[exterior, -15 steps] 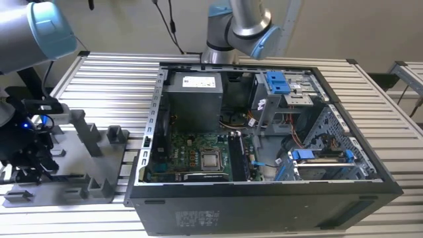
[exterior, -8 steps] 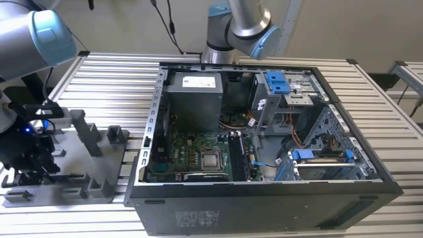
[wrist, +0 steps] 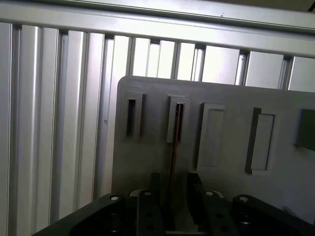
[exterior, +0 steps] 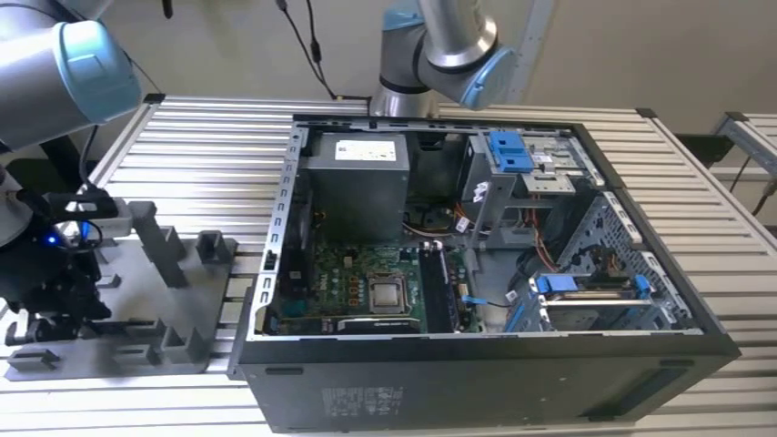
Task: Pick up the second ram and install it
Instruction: 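Pick up the second ram and move it above second insertion slot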
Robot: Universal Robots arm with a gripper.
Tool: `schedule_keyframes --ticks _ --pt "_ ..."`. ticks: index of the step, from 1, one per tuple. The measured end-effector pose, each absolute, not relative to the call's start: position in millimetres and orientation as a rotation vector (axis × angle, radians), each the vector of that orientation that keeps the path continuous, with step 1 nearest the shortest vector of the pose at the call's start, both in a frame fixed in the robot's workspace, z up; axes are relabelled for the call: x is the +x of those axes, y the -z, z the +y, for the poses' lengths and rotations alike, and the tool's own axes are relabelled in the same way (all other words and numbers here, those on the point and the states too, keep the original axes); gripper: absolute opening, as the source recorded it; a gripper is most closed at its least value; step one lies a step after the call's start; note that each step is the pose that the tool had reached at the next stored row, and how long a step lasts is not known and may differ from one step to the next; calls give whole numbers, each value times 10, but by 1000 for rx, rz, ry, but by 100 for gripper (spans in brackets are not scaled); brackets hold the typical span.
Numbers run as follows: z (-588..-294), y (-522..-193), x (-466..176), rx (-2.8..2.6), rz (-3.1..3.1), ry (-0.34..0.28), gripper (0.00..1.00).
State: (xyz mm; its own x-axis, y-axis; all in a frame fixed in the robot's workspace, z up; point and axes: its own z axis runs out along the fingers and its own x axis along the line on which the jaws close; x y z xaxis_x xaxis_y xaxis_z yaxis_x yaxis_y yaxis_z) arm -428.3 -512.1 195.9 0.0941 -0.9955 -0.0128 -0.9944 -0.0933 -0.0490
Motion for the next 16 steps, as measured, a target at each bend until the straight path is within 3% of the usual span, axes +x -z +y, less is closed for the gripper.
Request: schedule_keyframes --ticks 1,3,4,16 --pt "-5121 -1959 -4283 -2290 2084 37 27" --pt "-5121 -1959 -4283 -2289 2084 37 27" --pt "-5121 -1958 -4283 -2289 2084 38 21" --pt "-5121 -1958 -4283 -2288 2082 41 14"
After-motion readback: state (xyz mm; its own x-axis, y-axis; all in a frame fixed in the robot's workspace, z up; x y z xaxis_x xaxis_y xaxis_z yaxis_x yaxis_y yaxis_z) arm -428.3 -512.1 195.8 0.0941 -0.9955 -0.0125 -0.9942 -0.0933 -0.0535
